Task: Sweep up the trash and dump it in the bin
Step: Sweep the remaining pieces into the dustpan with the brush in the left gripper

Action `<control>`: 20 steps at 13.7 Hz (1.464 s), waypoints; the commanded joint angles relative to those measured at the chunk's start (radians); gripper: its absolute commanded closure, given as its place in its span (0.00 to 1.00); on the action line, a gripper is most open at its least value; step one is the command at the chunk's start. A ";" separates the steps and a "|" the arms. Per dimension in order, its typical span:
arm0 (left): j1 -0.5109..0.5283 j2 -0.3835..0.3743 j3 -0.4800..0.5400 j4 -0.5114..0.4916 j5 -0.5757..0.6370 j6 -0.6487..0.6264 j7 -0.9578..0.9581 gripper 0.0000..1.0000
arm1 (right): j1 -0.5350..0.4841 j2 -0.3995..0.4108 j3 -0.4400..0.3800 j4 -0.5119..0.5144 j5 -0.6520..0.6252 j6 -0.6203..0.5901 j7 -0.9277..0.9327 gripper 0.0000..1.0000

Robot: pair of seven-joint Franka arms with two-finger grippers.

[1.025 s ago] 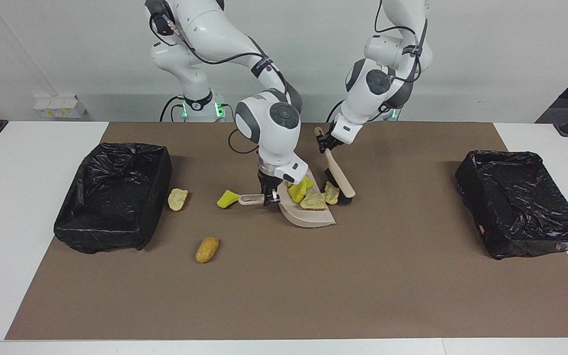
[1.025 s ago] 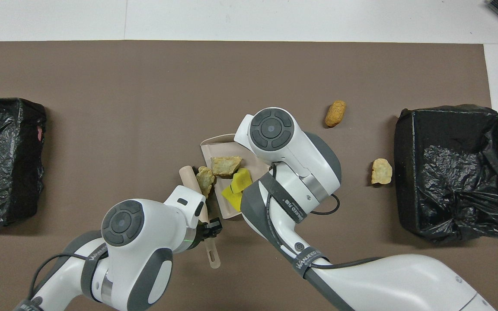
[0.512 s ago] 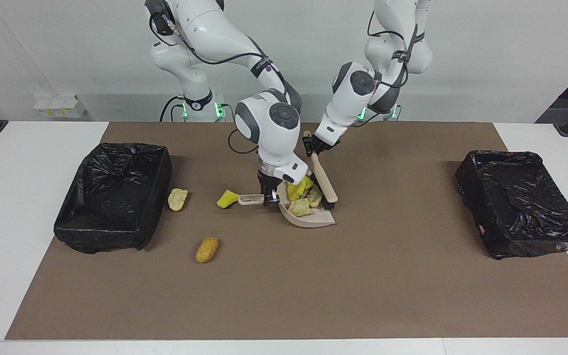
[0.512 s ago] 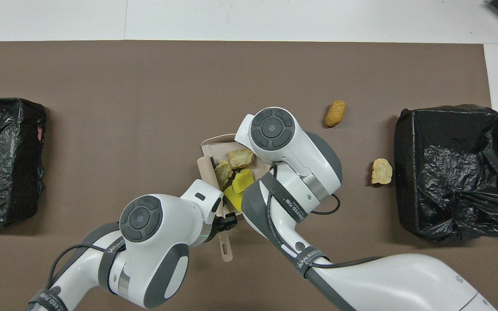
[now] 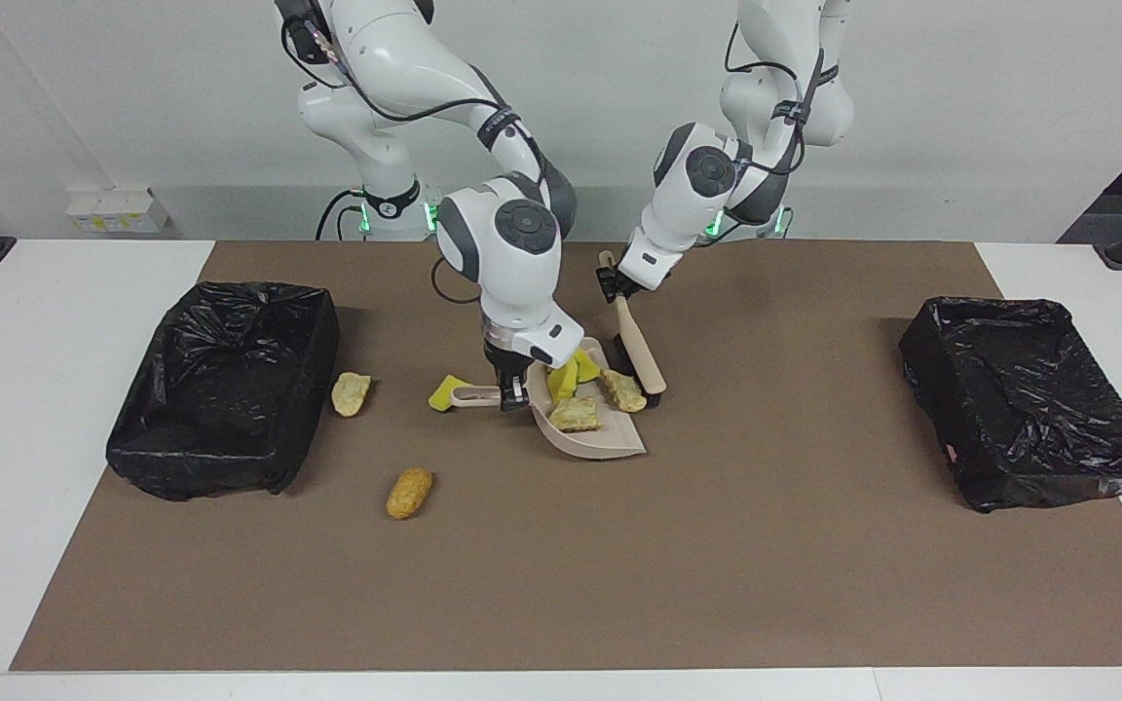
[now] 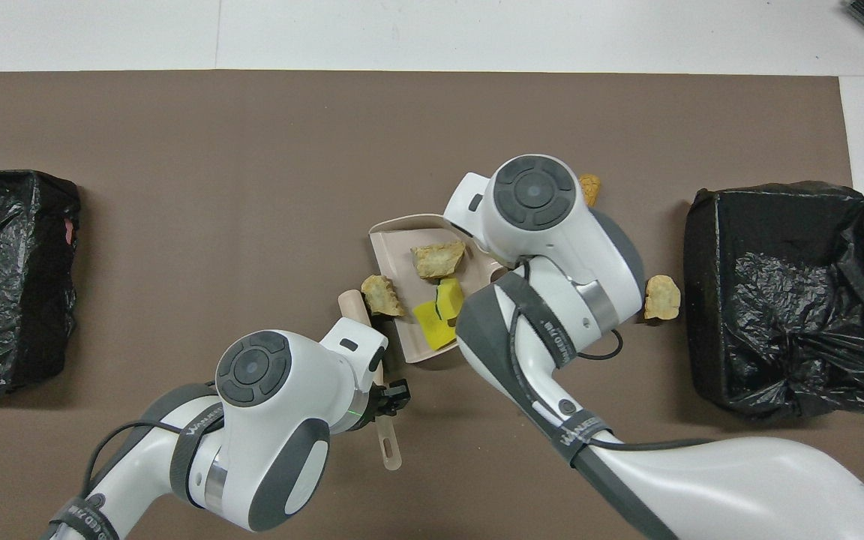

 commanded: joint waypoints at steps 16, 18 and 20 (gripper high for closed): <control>0.102 -0.029 0.007 -0.016 0.027 -0.016 0.123 1.00 | 0.010 0.010 0.009 -0.052 -0.006 0.012 0.053 1.00; 0.038 -0.013 0.006 -0.016 0.024 0.008 0.126 1.00 | 0.024 0.012 0.010 -0.051 -0.007 0.007 0.122 1.00; 0.012 -0.004 0.004 -0.001 0.009 0.051 0.128 1.00 | 0.051 0.023 0.010 -0.049 -0.009 0.019 0.181 1.00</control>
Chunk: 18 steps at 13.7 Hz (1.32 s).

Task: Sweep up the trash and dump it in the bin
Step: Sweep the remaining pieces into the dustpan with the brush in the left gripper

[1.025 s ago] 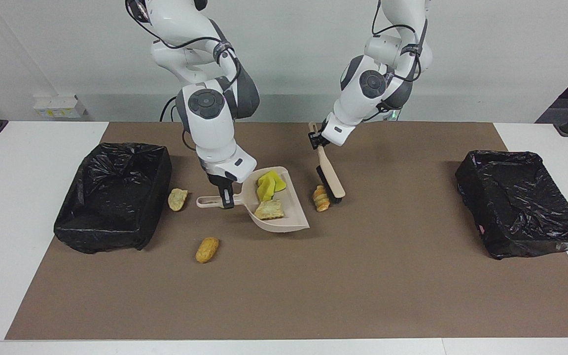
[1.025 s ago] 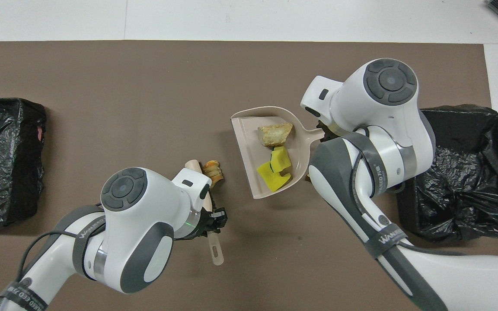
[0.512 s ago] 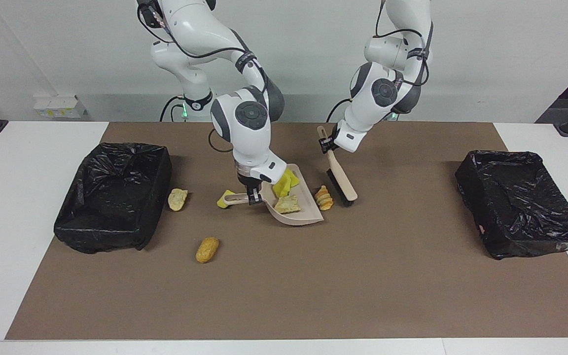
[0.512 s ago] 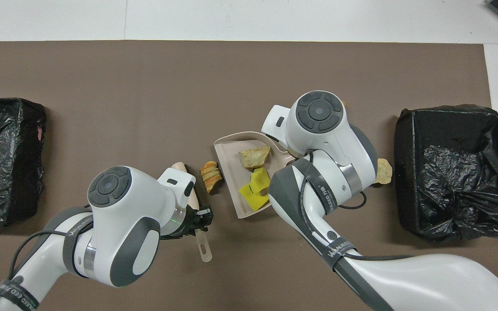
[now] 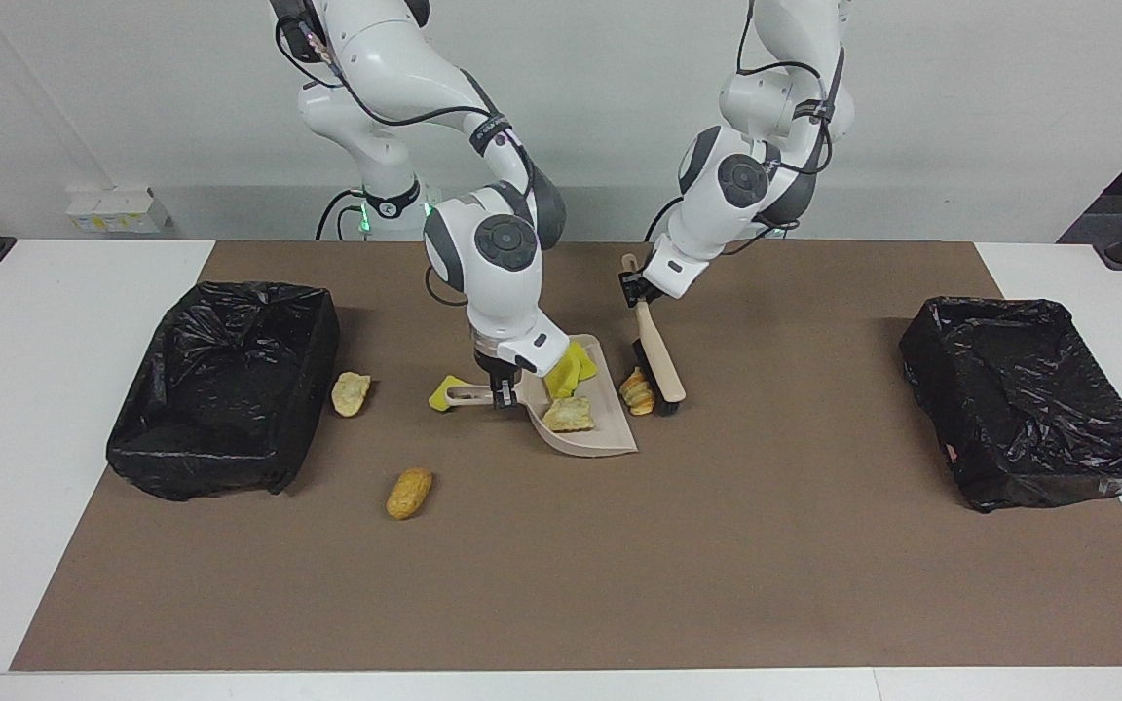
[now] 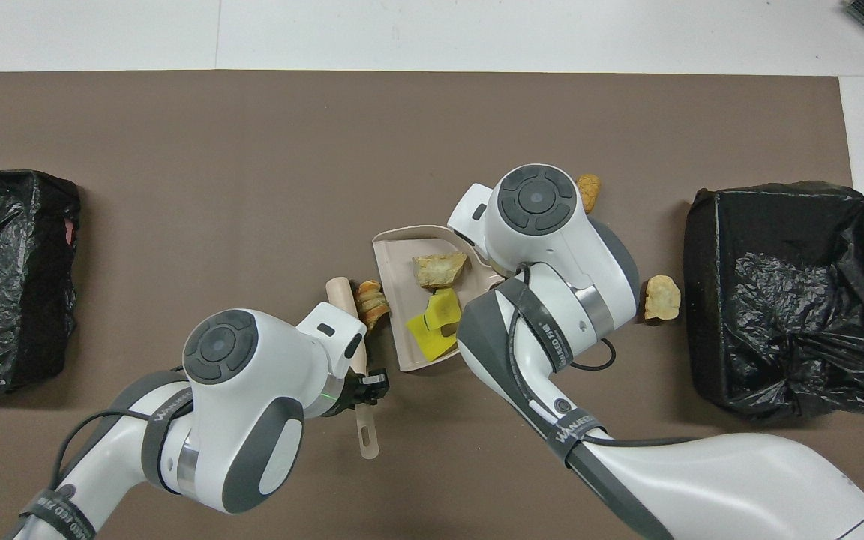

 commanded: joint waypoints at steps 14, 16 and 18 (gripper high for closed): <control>0.072 -0.095 0.020 0.141 0.062 -0.278 0.005 1.00 | -0.014 0.027 0.007 0.006 0.148 0.167 -0.015 1.00; 0.088 -0.161 0.018 0.138 0.124 -0.430 0.005 1.00 | -0.034 0.012 0.007 0.008 0.152 0.167 -0.018 1.00; 0.075 -0.207 0.009 0.100 0.141 -0.479 0.002 1.00 | -0.075 -0.020 0.008 0.008 0.186 0.143 -0.068 1.00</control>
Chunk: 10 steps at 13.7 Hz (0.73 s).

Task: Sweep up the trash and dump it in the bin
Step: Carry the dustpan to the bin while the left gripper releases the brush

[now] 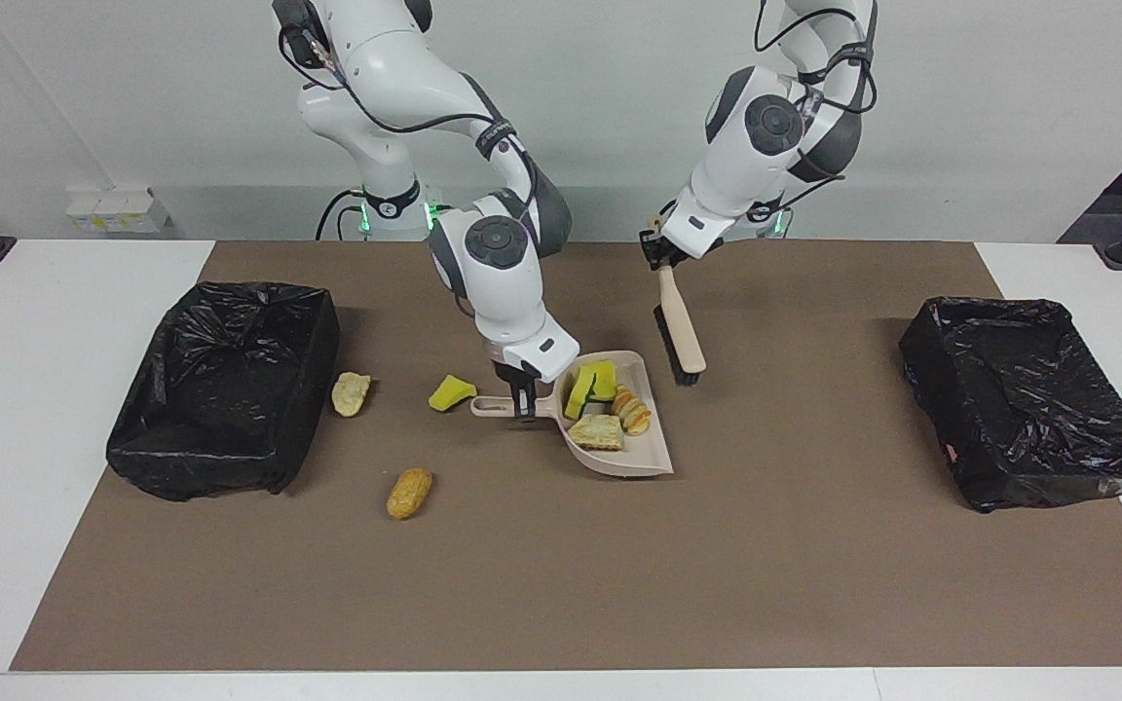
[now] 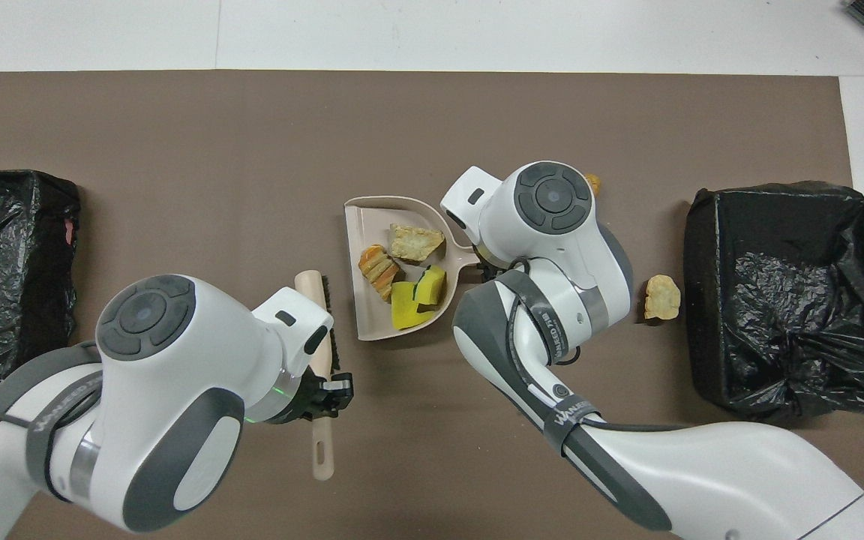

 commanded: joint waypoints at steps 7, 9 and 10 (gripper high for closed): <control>-0.240 -0.080 -0.056 -0.282 0.022 0.338 -0.160 1.00 | -0.395 -0.203 0.008 -0.001 0.173 -0.262 -0.450 1.00; -0.284 -0.073 -0.058 -0.318 0.022 0.401 -0.180 1.00 | -0.507 -0.220 0.006 -0.001 0.180 -0.310 -0.533 1.00; -0.301 -0.053 -0.058 -0.328 0.022 0.430 -0.182 1.00 | -0.574 -0.225 0.005 -0.001 0.180 -0.324 -0.603 1.00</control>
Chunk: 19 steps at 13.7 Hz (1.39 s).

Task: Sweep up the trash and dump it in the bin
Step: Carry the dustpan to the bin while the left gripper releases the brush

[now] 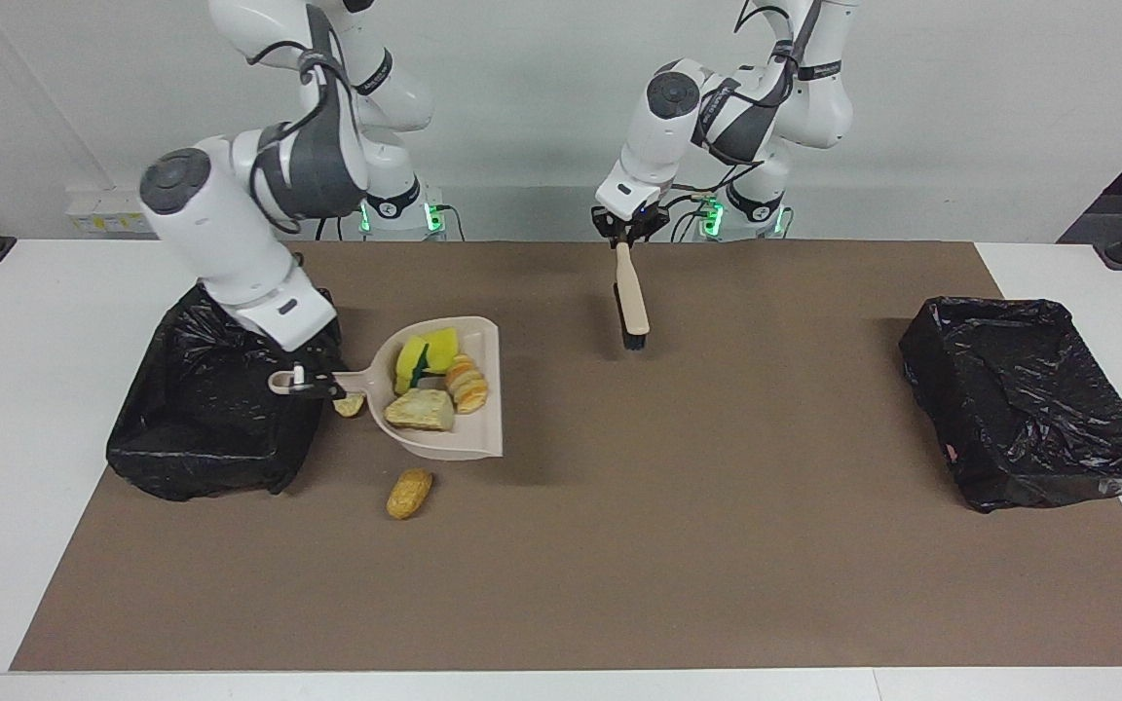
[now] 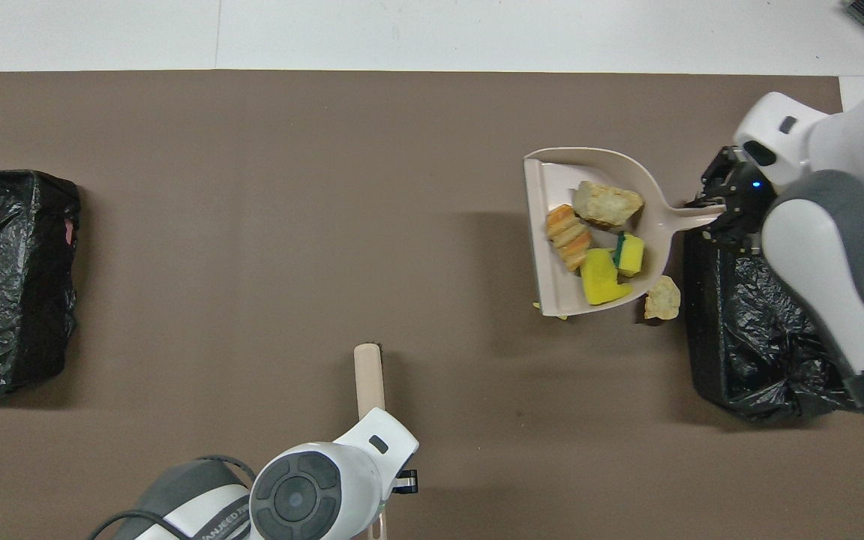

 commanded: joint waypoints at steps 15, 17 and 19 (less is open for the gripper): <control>-0.009 0.087 0.020 -0.050 0.015 0.151 -0.030 0.00 | -0.304 -0.133 0.008 -0.220 -0.680 0.167 0.161 1.00; 0.032 0.084 0.022 -0.026 0.015 0.131 -0.030 0.00 | -0.247 -0.156 0.008 -0.252 -0.757 0.164 0.218 1.00; 0.097 0.079 0.025 0.029 0.016 0.063 -0.027 0.00 | -0.164 -0.166 0.008 -0.257 -0.852 0.108 0.290 1.00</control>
